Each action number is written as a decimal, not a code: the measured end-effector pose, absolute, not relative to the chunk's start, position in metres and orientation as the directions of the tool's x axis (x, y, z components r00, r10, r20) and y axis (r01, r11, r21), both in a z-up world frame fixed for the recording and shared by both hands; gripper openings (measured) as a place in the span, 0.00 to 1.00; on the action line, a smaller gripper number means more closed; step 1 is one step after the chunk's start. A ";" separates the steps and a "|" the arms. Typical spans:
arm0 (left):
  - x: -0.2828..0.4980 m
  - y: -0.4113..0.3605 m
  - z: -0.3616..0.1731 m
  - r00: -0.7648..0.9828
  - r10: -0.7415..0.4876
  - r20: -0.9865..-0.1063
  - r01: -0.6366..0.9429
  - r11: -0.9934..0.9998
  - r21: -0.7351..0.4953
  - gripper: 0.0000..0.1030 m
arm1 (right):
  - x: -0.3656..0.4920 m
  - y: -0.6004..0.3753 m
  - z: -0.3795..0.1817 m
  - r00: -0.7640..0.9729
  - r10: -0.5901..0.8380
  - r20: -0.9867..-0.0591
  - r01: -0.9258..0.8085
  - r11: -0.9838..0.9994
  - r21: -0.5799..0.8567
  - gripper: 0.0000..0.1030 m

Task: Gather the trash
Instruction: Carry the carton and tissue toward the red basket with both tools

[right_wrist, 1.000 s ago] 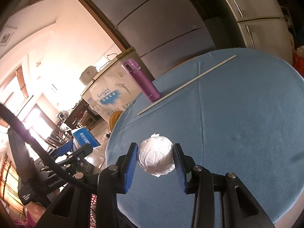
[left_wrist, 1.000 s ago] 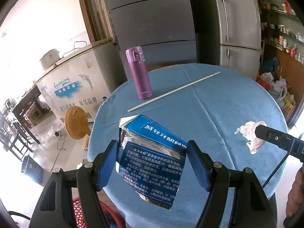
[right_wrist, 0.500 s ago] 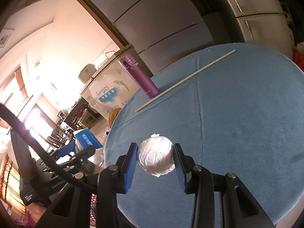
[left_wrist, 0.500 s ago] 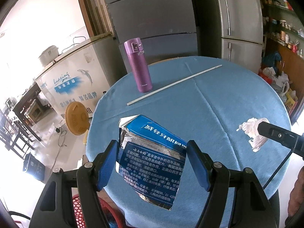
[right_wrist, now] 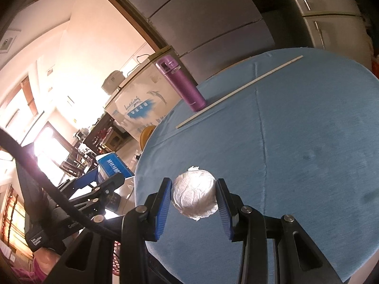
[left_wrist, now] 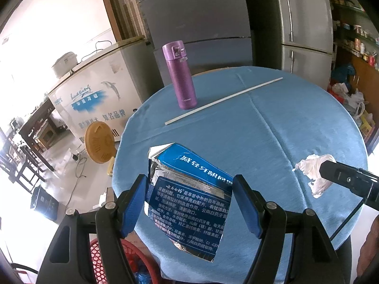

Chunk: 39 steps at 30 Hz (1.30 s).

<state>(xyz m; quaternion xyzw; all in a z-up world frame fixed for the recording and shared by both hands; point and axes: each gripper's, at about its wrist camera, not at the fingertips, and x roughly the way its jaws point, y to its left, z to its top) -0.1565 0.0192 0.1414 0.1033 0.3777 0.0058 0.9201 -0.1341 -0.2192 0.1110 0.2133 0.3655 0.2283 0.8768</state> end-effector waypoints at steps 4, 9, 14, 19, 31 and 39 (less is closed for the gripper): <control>-0.157 0.024 0.139 0.712 0.094 -0.696 0.059 0.979 0.193 0.72 | -0.134 -0.217 0.109 0.625 0.560 -0.544 -0.247 0.803 0.543 0.39; -0.157 0.029 0.136 0.706 0.103 -0.701 0.046 0.981 0.190 0.72 | -0.133 -0.214 0.107 0.620 0.563 -0.547 -0.248 0.802 0.544 0.39; -0.157 0.034 0.133 0.700 0.111 -0.706 0.035 0.981 0.189 0.72 | -0.131 -0.211 0.105 0.612 0.568 -0.550 -0.251 0.799 0.546 0.39; -0.158 0.039 0.131 0.694 0.118 -0.710 0.025 0.982 0.188 0.72 | -0.130 -0.207 0.104 0.605 0.575 -0.551 -0.257 0.796 0.548 0.39; -0.160 0.053 0.125 0.678 0.129 -0.723 0.010 0.983 0.184 0.72 | -0.128 -0.195 0.101 0.582 0.592 -0.558 -0.279 0.789 0.547 0.39; -0.161 0.064 0.121 0.669 0.139 -0.730 -0.007 0.984 0.181 0.72 | -0.126 -0.186 0.100 0.565 0.604 -0.562 -0.293 0.784 0.548 0.39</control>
